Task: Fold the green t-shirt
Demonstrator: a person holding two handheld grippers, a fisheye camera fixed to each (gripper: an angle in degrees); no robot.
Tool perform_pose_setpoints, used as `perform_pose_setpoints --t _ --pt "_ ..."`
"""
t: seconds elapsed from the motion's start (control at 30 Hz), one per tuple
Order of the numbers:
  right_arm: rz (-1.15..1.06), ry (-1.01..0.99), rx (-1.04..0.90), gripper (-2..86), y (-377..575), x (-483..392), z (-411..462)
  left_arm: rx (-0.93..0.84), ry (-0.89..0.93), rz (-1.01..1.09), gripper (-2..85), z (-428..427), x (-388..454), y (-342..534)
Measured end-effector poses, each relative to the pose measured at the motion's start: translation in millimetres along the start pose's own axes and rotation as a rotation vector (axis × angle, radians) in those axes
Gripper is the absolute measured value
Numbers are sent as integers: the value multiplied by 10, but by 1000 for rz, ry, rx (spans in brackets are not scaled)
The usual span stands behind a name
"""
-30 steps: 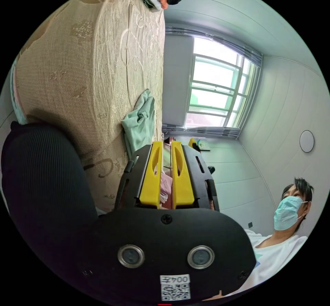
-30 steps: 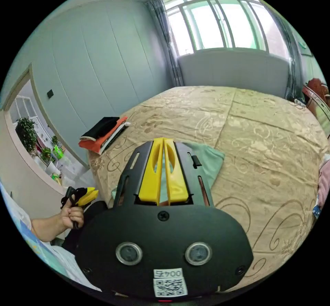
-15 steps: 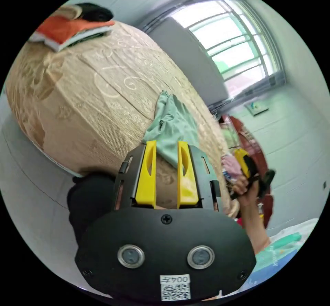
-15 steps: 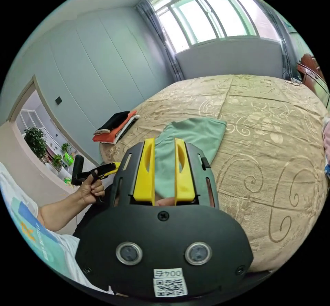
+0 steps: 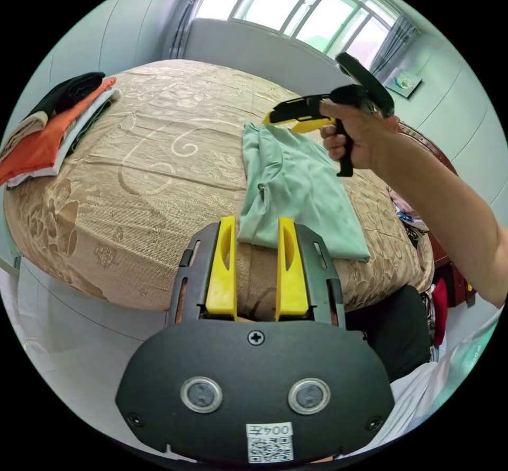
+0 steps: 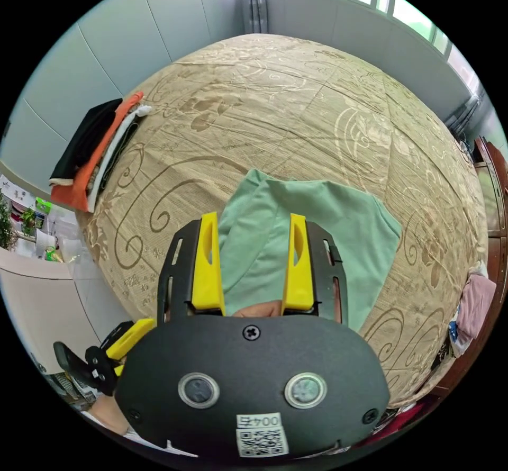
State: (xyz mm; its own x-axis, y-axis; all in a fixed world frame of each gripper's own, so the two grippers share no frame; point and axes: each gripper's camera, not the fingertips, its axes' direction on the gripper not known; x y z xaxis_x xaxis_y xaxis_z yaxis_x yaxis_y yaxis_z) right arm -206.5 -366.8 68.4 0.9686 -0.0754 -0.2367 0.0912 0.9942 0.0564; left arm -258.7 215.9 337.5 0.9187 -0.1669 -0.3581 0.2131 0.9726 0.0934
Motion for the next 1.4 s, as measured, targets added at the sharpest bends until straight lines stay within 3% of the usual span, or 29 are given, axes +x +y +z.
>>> perform_pose_setpoints --t 0.3,0.5,0.57,1.03,1.4 --pt "17 153 -134 197 -366 -267 800 -75 111 18 100 163 81 -59" --pt "28 180 -110 81 -225 -123 944 -107 160 7 66 224 81 -83" --pt "37 111 -80 29 -95 53 971 -101 183 -6 49 215 63 -78" --pt "237 -444 251 1 1106 1457 1198 113 267 48 7 -324 510 -49" --pt "420 -742 566 -2 2741 3272 738 261 542 236 6 -763 1952 -228"
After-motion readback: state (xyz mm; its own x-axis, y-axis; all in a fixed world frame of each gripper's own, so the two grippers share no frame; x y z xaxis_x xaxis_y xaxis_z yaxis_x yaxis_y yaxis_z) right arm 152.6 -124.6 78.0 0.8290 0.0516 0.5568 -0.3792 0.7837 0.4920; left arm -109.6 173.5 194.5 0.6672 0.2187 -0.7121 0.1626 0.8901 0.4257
